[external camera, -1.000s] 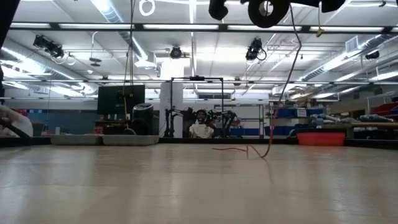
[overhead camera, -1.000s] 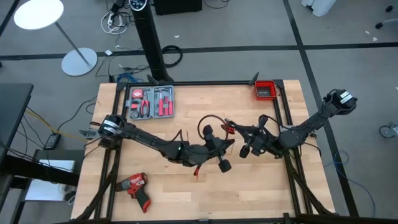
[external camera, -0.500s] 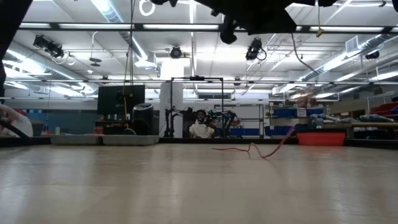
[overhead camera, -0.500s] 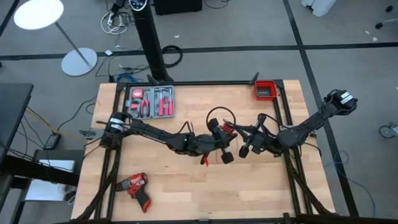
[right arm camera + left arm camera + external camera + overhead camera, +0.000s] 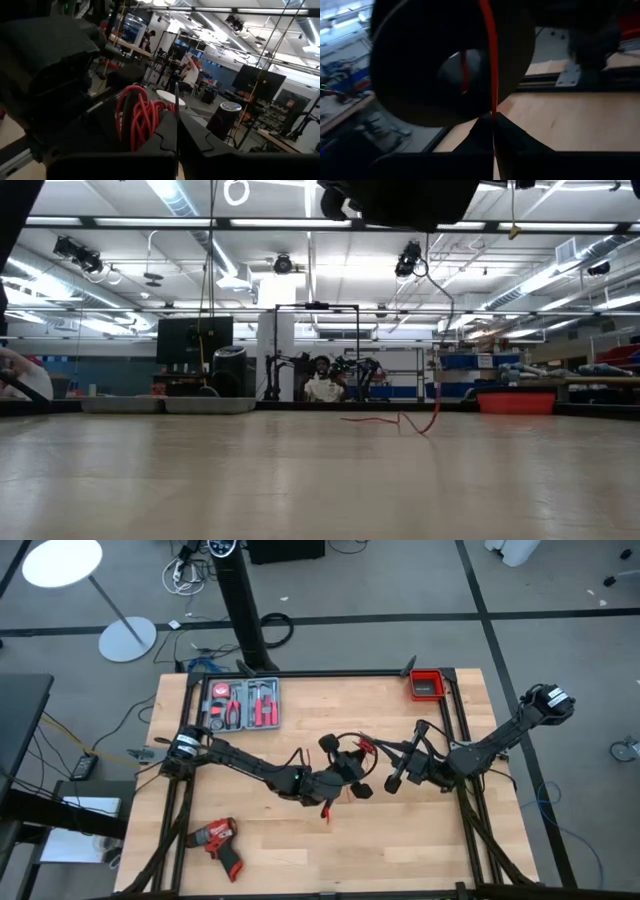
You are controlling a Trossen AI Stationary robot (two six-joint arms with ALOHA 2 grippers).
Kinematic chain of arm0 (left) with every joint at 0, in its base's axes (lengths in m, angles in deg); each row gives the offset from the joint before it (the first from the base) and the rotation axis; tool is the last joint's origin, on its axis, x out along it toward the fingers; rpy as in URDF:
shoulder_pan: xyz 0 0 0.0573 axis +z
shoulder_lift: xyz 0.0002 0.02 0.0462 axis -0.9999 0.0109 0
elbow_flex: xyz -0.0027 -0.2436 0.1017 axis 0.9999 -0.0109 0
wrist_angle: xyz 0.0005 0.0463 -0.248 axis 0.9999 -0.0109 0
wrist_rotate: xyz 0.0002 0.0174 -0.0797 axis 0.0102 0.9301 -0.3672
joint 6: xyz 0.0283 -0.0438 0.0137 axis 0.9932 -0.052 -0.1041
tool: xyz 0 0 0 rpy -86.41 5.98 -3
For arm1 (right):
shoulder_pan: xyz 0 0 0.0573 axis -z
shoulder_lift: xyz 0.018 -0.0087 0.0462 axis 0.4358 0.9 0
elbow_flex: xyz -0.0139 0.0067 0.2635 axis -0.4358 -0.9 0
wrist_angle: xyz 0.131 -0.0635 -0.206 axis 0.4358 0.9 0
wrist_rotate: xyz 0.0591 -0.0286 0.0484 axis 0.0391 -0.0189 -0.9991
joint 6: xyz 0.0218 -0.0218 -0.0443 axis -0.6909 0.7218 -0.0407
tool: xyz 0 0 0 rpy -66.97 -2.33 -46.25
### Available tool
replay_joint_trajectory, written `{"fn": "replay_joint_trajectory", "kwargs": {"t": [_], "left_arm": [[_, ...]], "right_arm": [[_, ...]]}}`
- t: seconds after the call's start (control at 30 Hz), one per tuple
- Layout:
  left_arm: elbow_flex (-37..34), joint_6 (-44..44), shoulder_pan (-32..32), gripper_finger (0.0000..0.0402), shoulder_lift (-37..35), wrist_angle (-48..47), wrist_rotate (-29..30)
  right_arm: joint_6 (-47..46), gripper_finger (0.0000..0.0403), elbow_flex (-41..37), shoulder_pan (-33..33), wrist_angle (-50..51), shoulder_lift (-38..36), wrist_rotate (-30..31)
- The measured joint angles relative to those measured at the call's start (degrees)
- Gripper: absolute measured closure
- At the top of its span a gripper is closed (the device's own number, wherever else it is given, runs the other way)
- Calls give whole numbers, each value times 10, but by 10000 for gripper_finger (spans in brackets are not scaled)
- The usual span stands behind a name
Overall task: Coil cords
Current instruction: Coil the red wire on the black spool
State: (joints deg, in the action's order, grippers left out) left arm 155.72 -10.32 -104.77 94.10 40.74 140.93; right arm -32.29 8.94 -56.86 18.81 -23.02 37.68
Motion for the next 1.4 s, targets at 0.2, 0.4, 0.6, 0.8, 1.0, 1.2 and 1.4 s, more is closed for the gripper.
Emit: {"fn": "replay_joint_trajectory", "kwargs": {"t": [0.2, 0.4, 0.6, 0.8, 1.0, 1.2, 1.4], "left_arm": [[0, -20, 2, 399, 0, 35, -66], [1, -11, 1, 399, 0, 46, -71], [24, 62, 8, 399, 0, 60, -140], [24, 100, 29, 399, 0, 29, -211], [24, 89, 62, 399, 0, 8, -210], [24, 102, 72, 396, 0, -12, -206], [21, 82, 72, 343, 0, -63, -192]], "right_arm": [[26, 403, 1, 4, 2, 0, 19], [45, 403, 0, 37, -3, 0, 29], [120, 403, 0, 64, 0, 0, 33], [139, 403, 0, 64, 15, 0, 0], [108, 403, 0, 65, 10, 0, -27], [100, 403, 0, 64, -4, -9, -8], [118, 403, 0, 64, -19, -31, 10]]}}
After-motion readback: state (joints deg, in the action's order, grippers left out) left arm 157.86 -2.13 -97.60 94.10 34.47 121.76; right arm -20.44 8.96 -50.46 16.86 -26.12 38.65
